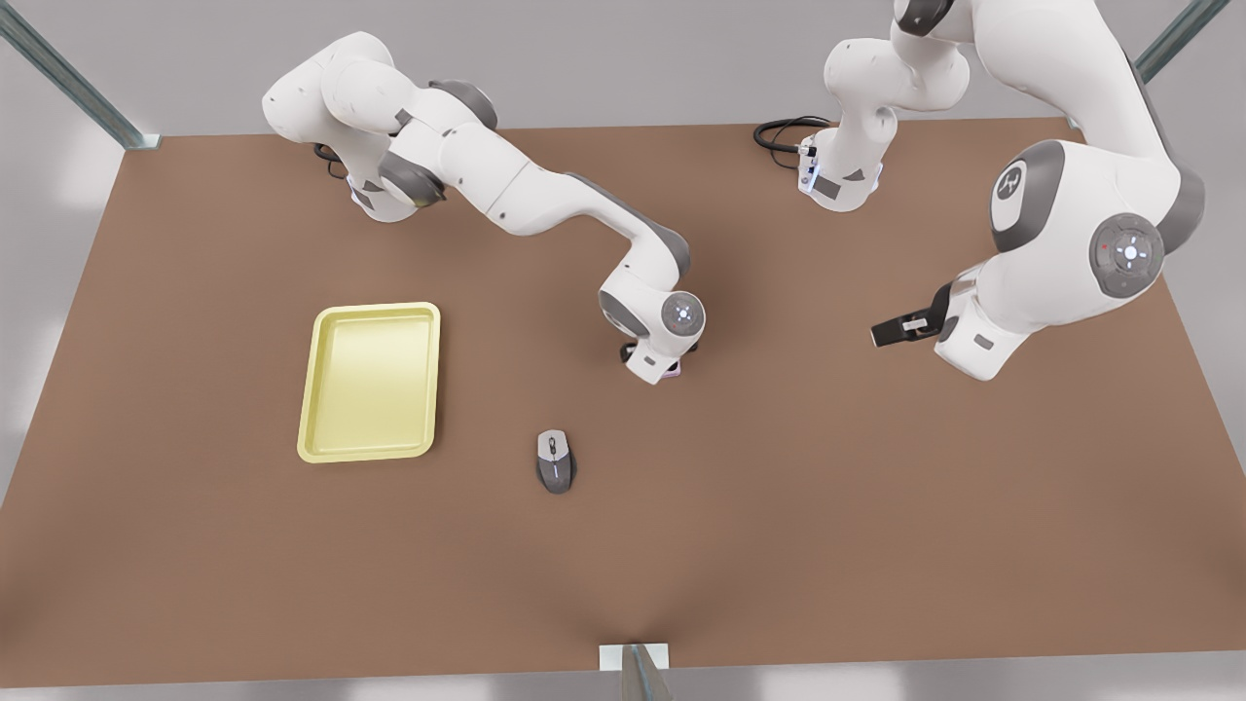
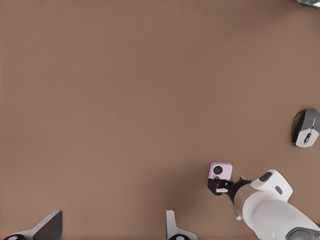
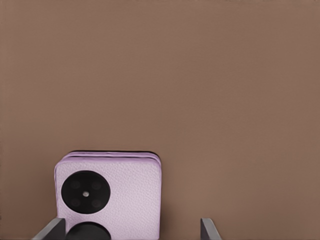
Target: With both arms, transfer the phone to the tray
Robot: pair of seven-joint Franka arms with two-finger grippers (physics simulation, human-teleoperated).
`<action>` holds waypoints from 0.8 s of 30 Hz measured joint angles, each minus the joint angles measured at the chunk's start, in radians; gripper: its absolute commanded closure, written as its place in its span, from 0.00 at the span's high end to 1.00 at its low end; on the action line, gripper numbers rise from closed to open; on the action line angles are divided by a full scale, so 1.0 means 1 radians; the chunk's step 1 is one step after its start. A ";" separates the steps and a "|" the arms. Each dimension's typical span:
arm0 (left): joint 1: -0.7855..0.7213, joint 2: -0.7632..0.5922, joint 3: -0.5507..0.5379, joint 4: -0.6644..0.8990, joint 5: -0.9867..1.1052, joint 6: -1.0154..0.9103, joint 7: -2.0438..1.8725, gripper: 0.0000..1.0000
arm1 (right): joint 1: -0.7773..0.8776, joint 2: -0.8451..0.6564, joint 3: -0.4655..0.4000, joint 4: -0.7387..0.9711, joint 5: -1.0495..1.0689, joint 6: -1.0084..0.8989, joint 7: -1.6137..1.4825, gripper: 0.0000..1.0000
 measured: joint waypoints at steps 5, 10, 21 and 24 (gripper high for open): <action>0.002 -0.007 0.004 0.000 0.000 -0.004 0.002 1.00 | 0.001 0.001 0.004 -0.006 0.003 0.040 -0.070 1.00; 0.002 -0.005 0.004 0.000 0.000 -0.007 0.004 1.00 | 0.003 0.002 0.005 -0.010 0.005 0.065 -0.125 1.00; 0.002 -0.005 0.004 0.000 0.000 -0.013 0.006 1.00 | 0.004 0.003 0.005 -0.046 0.004 0.118 -0.205 1.00; 0.001 -0.005 0.004 0.000 0.000 -0.015 0.006 1.00 | 0.006 0.004 0.004 -0.046 0.003 0.124 -0.220 1.00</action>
